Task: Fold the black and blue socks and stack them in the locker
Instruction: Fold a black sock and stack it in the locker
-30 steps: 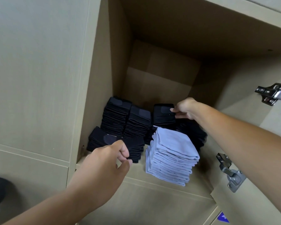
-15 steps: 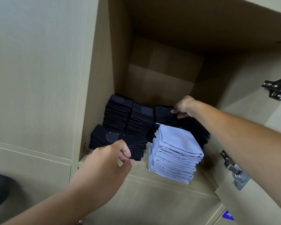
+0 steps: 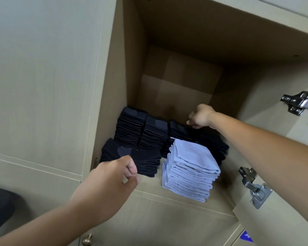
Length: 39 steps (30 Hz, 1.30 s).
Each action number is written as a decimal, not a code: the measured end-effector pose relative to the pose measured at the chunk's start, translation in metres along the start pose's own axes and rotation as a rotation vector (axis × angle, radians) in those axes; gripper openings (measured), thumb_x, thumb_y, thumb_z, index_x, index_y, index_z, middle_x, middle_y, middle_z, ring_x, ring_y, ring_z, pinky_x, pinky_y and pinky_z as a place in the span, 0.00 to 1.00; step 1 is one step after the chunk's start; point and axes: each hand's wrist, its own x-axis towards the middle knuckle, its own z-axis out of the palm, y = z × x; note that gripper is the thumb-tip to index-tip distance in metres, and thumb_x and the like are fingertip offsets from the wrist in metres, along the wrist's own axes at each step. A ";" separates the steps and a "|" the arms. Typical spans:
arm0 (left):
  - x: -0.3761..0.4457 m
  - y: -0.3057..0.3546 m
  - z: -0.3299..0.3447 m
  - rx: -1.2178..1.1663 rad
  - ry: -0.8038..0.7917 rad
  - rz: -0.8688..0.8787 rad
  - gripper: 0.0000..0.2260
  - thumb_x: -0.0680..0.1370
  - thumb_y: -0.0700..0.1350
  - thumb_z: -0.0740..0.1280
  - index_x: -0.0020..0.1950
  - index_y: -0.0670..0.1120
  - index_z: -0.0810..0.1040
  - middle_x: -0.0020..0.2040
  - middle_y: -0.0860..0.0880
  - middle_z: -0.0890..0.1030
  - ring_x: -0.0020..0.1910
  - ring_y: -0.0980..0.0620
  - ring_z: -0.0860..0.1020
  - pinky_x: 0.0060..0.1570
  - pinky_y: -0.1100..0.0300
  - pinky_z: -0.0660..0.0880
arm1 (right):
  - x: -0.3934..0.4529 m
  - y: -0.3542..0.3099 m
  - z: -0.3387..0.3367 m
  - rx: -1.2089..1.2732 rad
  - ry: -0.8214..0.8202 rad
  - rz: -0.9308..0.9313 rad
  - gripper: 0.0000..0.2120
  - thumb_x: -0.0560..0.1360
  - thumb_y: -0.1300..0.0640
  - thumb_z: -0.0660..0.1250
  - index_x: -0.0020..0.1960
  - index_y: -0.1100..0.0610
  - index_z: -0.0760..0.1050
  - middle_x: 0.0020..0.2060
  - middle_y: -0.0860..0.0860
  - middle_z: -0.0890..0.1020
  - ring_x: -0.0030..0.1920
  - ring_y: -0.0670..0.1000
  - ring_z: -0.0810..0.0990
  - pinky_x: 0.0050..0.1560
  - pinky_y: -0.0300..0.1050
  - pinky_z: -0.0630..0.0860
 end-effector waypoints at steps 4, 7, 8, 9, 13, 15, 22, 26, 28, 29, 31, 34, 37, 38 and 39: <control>-0.006 -0.005 -0.012 0.004 -0.033 0.003 0.04 0.78 0.54 0.68 0.45 0.56 0.76 0.47 0.69 0.79 0.38 0.62 0.79 0.42 0.58 0.78 | -0.020 -0.001 -0.003 -0.168 0.025 -0.196 0.07 0.73 0.58 0.77 0.48 0.55 0.81 0.48 0.53 0.83 0.51 0.52 0.81 0.52 0.43 0.76; -0.011 -0.009 -0.022 0.048 -0.074 0.002 0.04 0.79 0.54 0.68 0.45 0.56 0.75 0.46 0.68 0.80 0.37 0.62 0.79 0.42 0.59 0.77 | -0.043 -0.006 0.002 -0.180 0.045 -0.295 0.09 0.74 0.58 0.76 0.52 0.57 0.82 0.45 0.52 0.85 0.51 0.52 0.82 0.51 0.40 0.73; -0.013 -0.010 -0.025 0.068 -0.085 0.000 0.05 0.79 0.54 0.68 0.45 0.56 0.75 0.46 0.69 0.80 0.37 0.62 0.79 0.41 0.60 0.76 | -0.052 -0.008 0.005 -0.163 0.057 -0.332 0.09 0.75 0.57 0.75 0.54 0.58 0.82 0.45 0.51 0.85 0.50 0.51 0.83 0.51 0.40 0.75; -0.015 -0.011 -0.029 0.084 -0.097 -0.004 0.05 0.79 0.54 0.68 0.46 0.56 0.75 0.46 0.69 0.80 0.37 0.62 0.78 0.41 0.61 0.76 | -0.062 -0.011 0.010 -0.135 0.075 -0.376 0.09 0.76 0.57 0.75 0.55 0.57 0.82 0.45 0.51 0.85 0.50 0.50 0.82 0.51 0.40 0.75; -0.021 -0.013 -0.048 0.113 -0.159 -0.022 0.04 0.79 0.53 0.69 0.46 0.55 0.76 0.45 0.65 0.82 0.36 0.60 0.80 0.42 0.59 0.77 | -0.109 -0.024 0.034 -0.027 0.119 -0.516 0.10 0.78 0.55 0.72 0.58 0.55 0.81 0.49 0.46 0.83 0.52 0.45 0.81 0.50 0.33 0.73; -0.023 -0.011 -0.062 0.115 -0.164 -0.015 0.04 0.78 0.54 0.70 0.46 0.55 0.78 0.44 0.64 0.83 0.36 0.62 0.79 0.41 0.62 0.75 | -0.134 -0.030 0.049 0.005 0.109 -0.567 0.09 0.78 0.54 0.71 0.58 0.54 0.81 0.51 0.45 0.83 0.53 0.43 0.80 0.52 0.35 0.73; -0.028 -0.018 -0.109 0.092 -0.079 -0.027 0.05 0.77 0.55 0.72 0.45 0.55 0.81 0.41 0.62 0.83 0.38 0.62 0.80 0.46 0.58 0.77 | -0.201 -0.037 0.102 0.065 0.106 -0.696 0.08 0.80 0.50 0.67 0.58 0.47 0.79 0.51 0.40 0.79 0.56 0.41 0.76 0.57 0.41 0.73; -0.036 -0.028 -0.127 0.106 -0.059 -0.070 0.04 0.77 0.52 0.73 0.46 0.52 0.82 0.41 0.54 0.85 0.39 0.56 0.83 0.43 0.59 0.79 | -0.223 -0.042 0.131 0.128 0.064 -0.753 0.06 0.80 0.50 0.68 0.56 0.46 0.79 0.49 0.38 0.79 0.55 0.39 0.75 0.55 0.33 0.70; -0.040 -0.036 -0.136 0.114 -0.046 -0.116 0.05 0.78 0.49 0.72 0.48 0.48 0.82 0.42 0.51 0.86 0.40 0.52 0.84 0.37 0.65 0.75 | -0.231 -0.046 0.145 0.154 0.005 -0.778 0.05 0.79 0.53 0.69 0.54 0.47 0.79 0.48 0.38 0.80 0.54 0.38 0.75 0.53 0.28 0.68; -0.042 -0.041 -0.141 0.130 -0.043 -0.140 0.05 0.78 0.48 0.72 0.49 0.46 0.82 0.42 0.50 0.86 0.40 0.50 0.85 0.34 0.68 0.73 | -0.235 -0.049 0.152 0.152 -0.013 -0.794 0.05 0.78 0.54 0.70 0.54 0.47 0.80 0.47 0.38 0.80 0.53 0.38 0.75 0.53 0.27 0.68; -0.047 -0.052 -0.151 0.168 -0.039 -0.192 0.06 0.79 0.46 0.72 0.50 0.44 0.82 0.43 0.49 0.86 0.40 0.49 0.84 0.32 0.71 0.72 | -0.239 -0.056 0.163 0.141 -0.056 -0.832 0.05 0.78 0.54 0.70 0.54 0.48 0.80 0.47 0.39 0.81 0.52 0.38 0.75 0.52 0.27 0.67; -0.059 -0.076 -0.165 0.242 -0.054 -0.263 0.06 0.79 0.47 0.72 0.50 0.45 0.82 0.43 0.49 0.86 0.39 0.50 0.83 0.35 0.67 0.76 | -0.240 -0.069 0.174 0.142 -0.105 -0.869 0.06 0.77 0.51 0.69 0.54 0.47 0.80 0.48 0.39 0.81 0.52 0.41 0.77 0.55 0.40 0.73; -0.071 -0.103 -0.179 0.298 -0.093 -0.357 0.08 0.77 0.48 0.74 0.52 0.46 0.83 0.42 0.50 0.85 0.37 0.53 0.81 0.38 0.67 0.76 | -0.241 -0.078 0.184 0.166 -0.175 -0.880 0.05 0.77 0.50 0.70 0.52 0.44 0.79 0.49 0.39 0.80 0.52 0.41 0.77 0.53 0.43 0.73; -0.074 -0.111 -0.182 0.310 -0.111 -0.385 0.08 0.77 0.47 0.75 0.53 0.45 0.83 0.42 0.50 0.84 0.38 0.52 0.80 0.42 0.63 0.77 | -0.242 -0.080 0.189 0.160 -0.200 -0.877 0.04 0.77 0.50 0.70 0.52 0.43 0.79 0.49 0.38 0.80 0.51 0.40 0.77 0.53 0.43 0.73; -0.075 -0.118 -0.184 0.323 -0.124 -0.410 0.09 0.76 0.47 0.75 0.53 0.45 0.83 0.43 0.51 0.84 0.40 0.51 0.81 0.46 0.59 0.77 | -0.242 -0.082 0.193 0.149 -0.221 -0.875 0.04 0.77 0.49 0.70 0.52 0.43 0.78 0.49 0.39 0.80 0.50 0.40 0.77 0.53 0.43 0.73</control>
